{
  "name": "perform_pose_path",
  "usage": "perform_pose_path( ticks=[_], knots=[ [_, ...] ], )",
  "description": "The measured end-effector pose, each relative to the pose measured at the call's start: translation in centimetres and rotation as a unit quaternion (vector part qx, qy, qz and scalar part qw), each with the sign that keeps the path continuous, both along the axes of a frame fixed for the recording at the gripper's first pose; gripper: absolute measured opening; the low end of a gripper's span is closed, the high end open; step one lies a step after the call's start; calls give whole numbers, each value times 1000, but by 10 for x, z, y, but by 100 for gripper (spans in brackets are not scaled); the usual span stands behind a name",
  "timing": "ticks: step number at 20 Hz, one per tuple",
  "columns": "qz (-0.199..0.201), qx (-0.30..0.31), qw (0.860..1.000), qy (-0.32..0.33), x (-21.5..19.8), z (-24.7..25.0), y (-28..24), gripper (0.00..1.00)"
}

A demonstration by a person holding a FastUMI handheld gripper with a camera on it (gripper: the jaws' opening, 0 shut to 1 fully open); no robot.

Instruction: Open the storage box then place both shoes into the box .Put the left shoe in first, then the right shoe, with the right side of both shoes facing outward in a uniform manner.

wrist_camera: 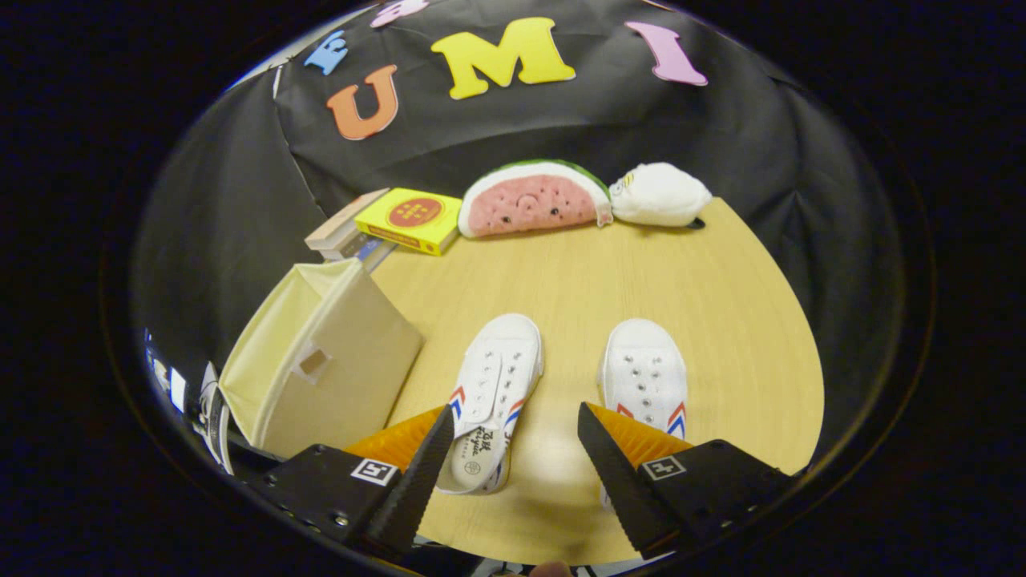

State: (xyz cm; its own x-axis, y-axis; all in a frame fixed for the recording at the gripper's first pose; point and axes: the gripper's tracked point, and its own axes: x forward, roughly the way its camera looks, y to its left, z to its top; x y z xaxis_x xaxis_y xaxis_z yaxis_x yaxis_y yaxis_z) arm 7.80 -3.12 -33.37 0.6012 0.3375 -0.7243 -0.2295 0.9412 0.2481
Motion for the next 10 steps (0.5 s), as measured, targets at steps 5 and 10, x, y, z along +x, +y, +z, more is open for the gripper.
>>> perform_pose_path(
  ticks=[5,10],
  knots=[
    [-20,8,997,77,8,-50,15,79],
    [-27,21,992,118,15,-72,20,67]
  ],
)
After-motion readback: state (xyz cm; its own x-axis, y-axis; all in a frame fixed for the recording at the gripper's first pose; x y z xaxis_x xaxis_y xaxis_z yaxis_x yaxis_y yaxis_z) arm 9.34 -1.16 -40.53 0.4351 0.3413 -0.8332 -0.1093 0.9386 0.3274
